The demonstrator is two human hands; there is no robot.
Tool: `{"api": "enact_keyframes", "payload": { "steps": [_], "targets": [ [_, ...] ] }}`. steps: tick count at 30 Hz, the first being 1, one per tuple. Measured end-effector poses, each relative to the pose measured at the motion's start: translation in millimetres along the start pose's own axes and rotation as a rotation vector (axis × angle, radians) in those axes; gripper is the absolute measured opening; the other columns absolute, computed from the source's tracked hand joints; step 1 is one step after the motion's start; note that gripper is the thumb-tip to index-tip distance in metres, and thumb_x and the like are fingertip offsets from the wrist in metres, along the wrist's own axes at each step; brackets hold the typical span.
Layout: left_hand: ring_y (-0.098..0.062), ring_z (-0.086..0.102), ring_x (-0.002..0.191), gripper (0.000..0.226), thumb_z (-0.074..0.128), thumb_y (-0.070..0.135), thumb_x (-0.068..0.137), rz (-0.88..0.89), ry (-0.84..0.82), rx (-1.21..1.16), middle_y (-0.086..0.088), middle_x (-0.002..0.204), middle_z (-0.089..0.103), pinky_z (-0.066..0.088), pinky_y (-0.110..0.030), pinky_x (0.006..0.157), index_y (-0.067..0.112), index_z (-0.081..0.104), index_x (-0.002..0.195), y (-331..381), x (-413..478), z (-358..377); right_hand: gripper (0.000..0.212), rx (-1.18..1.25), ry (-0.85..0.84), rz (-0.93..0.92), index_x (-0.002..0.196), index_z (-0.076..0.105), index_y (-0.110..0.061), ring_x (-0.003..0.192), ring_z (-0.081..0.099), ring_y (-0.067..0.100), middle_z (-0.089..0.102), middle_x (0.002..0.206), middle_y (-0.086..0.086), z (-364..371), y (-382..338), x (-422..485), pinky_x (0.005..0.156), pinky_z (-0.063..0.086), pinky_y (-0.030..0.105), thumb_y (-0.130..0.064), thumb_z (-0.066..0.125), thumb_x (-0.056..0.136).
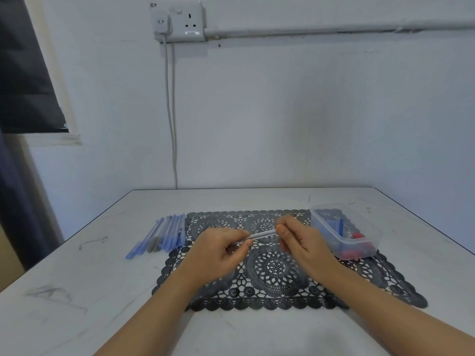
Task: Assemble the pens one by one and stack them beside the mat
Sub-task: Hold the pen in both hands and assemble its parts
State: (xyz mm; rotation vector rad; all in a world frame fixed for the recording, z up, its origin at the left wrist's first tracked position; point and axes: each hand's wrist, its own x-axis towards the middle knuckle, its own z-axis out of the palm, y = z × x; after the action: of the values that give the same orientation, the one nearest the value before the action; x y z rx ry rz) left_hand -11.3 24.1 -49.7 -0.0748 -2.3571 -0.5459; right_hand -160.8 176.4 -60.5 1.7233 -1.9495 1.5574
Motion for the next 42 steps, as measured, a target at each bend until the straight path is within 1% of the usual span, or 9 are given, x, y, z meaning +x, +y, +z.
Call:
{"api": "enact_keyframes", "payload": {
  "steps": [5,12,17,25,29,31,33,37,42],
  "targets": [
    [0.001,0.046,0.048,0.029,0.050,0.035,0.090,0.018,-0.008,0.042,0.029,0.060,0.047,0.033,-0.008,0.052,0.017,0.071,0.100,0.5,0.2,1.3,0.050,-0.061,0.067,-0.010,0.059,0.048,-0.018,0.047,0.049,0.019,0.046,0.049,0.001,-3.2,-2.0,2.3,0.046,0.038,0.026,-0.055,0.038,0.089],
    [-0.007,0.051,0.049,0.032,0.051,0.036,0.089,0.026,0.047,0.043,0.008,0.062,0.062,0.041,-0.016,0.048,0.015,0.070,0.104,-3.1,0.0,-0.2,0.027,-0.019,0.006,0.017,0.077,0.055,-0.033,0.048,0.049,0.024,0.052,0.056,0.004,-3.5,-6.3,0.9,0.045,0.041,0.036,-0.053,0.042,0.089],
    [-0.003,0.050,0.055,0.034,0.050,0.038,0.090,0.060,0.048,0.120,0.012,0.068,0.061,0.046,-0.019,0.051,0.017,0.069,0.109,-10.1,0.4,1.5,0.040,0.134,-0.013,0.252,0.052,0.047,-0.024,0.044,0.043,0.016,0.041,0.044,-0.005,-3.0,-12.8,3.3,0.049,0.042,0.029,-0.032,0.049,0.092],
    [-0.008,0.047,0.063,0.027,0.052,0.034,0.089,0.174,0.114,0.349,0.006,0.070,0.055,0.038,-0.018,0.052,0.022,0.070,0.106,-27.3,0.5,0.2,0.039,0.289,-0.042,0.446,0.062,0.051,-0.010,0.039,0.042,0.017,0.042,0.044,0.003,9.9,-14.6,0.0,0.046,0.042,0.031,-0.032,0.047,0.094],
    [-0.010,0.046,0.064,0.031,0.048,0.034,0.088,0.113,0.139,0.398,0.004,0.069,0.053,0.036,-0.020,0.052,0.017,0.071,0.102,-35.3,0.7,-1.1,0.028,-0.189,-0.151,0.259,0.099,0.062,-0.024,0.065,0.051,0.005,0.062,0.079,0.000,16.1,-6.3,-7.2,0.065,0.043,0.029,-0.042,0.041,0.094],
    [-0.011,0.045,0.068,0.034,0.045,0.030,0.090,-0.017,0.210,0.375,0.004,0.071,0.049,0.036,-0.022,0.056,0.014,0.068,0.109,-43.7,1.1,-1.2,0.054,-0.381,-0.310,0.218,0.129,0.048,-0.025,0.108,0.049,0.003,0.056,0.121,-0.003,21.0,-3.0,-10.5,0.093,0.039,0.025,-0.057,0.030,0.090],
    [-0.012,0.042,0.073,0.033,0.045,0.022,0.094,-0.186,0.272,0.329,0.004,0.075,0.044,0.033,-0.022,0.061,0.014,0.060,0.122,-50.4,0.8,-3.1,0.081,-0.460,-0.437,0.216,0.144,0.027,-0.025,0.136,0.024,0.008,0.032,0.147,-0.004,24.8,0.4,-12.8,0.111,0.020,0.027,-0.071,0.015,0.079],
    [-0.014,0.043,0.078,0.040,0.040,0.015,0.098,-0.481,0.350,0.233,-0.001,0.083,0.045,0.028,-0.020,0.059,0.015,0.044,0.138,-56.3,-1.1,-10.0,0.089,-0.584,-0.613,0.177,0.148,0.002,-0.032,0.142,-0.001,0.008,0.001,0.156,-0.009,29.7,5.4,-15.5,0.116,0.004,0.031,-0.079,0.009,0.072],
    [-0.025,0.049,0.093,0.041,0.038,0.010,0.097,-0.686,0.395,0.299,-0.017,0.102,0.055,0.037,-0.030,0.073,0.007,0.042,0.138,-83.3,-6.7,-32.6,0.095,-0.689,-0.712,0.143,0.147,0.000,-0.036,0.142,-0.006,0.008,-0.005,0.155,-0.011,31.4,6.0,-13.9,0.115,-0.002,0.033,-0.083,-0.003,0.064]
  ]
}}
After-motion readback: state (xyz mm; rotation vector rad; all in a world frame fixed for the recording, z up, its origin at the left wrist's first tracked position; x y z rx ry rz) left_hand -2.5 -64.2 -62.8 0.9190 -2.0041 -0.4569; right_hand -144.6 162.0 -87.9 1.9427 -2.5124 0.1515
